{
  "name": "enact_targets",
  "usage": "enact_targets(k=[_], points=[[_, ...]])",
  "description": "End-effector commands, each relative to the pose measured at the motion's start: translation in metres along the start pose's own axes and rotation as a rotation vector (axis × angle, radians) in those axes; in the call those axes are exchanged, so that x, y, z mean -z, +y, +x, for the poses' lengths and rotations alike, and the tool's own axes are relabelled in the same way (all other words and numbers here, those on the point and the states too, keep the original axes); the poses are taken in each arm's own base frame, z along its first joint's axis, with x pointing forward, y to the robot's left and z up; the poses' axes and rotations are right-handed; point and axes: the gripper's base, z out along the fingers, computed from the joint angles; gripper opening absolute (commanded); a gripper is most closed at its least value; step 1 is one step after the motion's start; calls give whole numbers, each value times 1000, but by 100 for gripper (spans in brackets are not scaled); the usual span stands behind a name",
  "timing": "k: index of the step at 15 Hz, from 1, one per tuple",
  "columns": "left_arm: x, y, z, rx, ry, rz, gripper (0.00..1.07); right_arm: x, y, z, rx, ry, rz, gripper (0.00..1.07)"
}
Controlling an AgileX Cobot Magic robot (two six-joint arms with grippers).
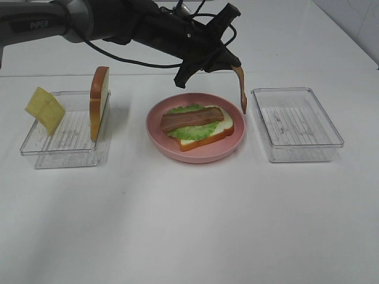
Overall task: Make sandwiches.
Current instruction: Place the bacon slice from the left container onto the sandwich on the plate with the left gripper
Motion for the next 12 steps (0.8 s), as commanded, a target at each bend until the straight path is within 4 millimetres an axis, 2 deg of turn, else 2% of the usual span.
enact_targets(k=[1,3,8,12], points=[[0,-6,1,-22,-6,14,0,3,0,3,1,-39,1,92],[-1,0,1,-60,-6,-32,0,3,0,3,1,-39,1,92],[-11,18,8,-27,76,-83,0,3,0,3,1,-39,1,92],[-6,19,7,-74,82,-125,0,3,0,3,1,-39,1,92]])
